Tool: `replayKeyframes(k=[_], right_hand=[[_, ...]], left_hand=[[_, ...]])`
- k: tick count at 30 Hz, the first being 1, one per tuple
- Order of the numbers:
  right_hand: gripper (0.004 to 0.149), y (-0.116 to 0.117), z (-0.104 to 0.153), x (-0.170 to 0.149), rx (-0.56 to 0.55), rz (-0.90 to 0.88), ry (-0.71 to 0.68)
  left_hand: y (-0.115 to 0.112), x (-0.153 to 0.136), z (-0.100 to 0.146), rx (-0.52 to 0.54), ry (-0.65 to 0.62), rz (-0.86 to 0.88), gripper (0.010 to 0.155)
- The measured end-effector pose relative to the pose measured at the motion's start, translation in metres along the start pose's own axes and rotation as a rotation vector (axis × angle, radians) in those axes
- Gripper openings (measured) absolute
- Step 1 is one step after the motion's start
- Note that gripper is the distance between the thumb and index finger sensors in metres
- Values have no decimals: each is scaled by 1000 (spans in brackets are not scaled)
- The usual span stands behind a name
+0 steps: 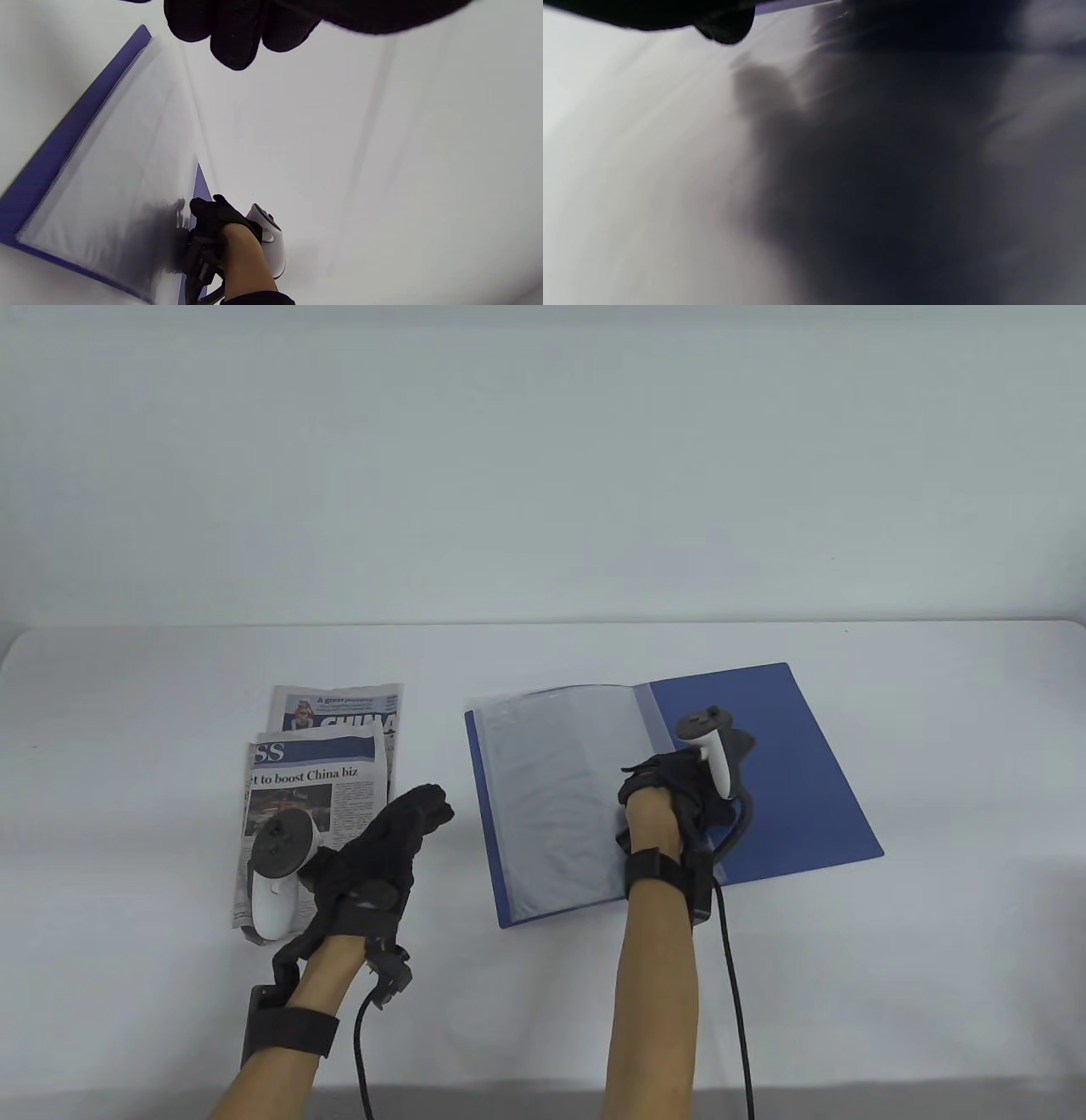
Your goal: Insert newspapers into folder
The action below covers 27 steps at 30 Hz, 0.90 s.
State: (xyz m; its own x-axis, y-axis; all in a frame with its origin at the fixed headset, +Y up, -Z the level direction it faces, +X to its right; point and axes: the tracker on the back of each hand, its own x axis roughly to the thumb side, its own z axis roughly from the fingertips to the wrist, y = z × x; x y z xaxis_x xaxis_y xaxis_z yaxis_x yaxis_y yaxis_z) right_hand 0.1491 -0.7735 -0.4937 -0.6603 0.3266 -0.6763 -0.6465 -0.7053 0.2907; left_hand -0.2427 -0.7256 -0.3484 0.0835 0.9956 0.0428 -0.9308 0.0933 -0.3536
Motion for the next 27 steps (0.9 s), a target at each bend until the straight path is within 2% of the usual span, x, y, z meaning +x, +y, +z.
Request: replayKeyframes(k=[2,3,5,7,13,15,19,24,27], right_hand=[[94,5,-2,8,92,80,61],[99,7,-3,10,98,78,60],[116,16,-6,13,199,120,73],[121,23,-7,15,218,139,70],[120,31,-8,19,344,166,-90],[120,34,-6,20,349,241,-150],[118,41,1,26,328,402,-360],[113,49,-4,36,396,288,-583],[111,55,-9,50,416,303,-672]], left_hand=[[4,-3,-2,21,14,22,67],[5,-5,-2,26,18,27,67],[5,-9,-1,29,35,32,67],[6,-9,-2,28,41,34,67],[2,-11,-10,30,51,50,66],[0,-12,-9,22,49,38,66],[2,-5,-7,34,10,41,66],[4,2,-3,63,-90,83,66],[4,9,-1,72,-159,91,66]])
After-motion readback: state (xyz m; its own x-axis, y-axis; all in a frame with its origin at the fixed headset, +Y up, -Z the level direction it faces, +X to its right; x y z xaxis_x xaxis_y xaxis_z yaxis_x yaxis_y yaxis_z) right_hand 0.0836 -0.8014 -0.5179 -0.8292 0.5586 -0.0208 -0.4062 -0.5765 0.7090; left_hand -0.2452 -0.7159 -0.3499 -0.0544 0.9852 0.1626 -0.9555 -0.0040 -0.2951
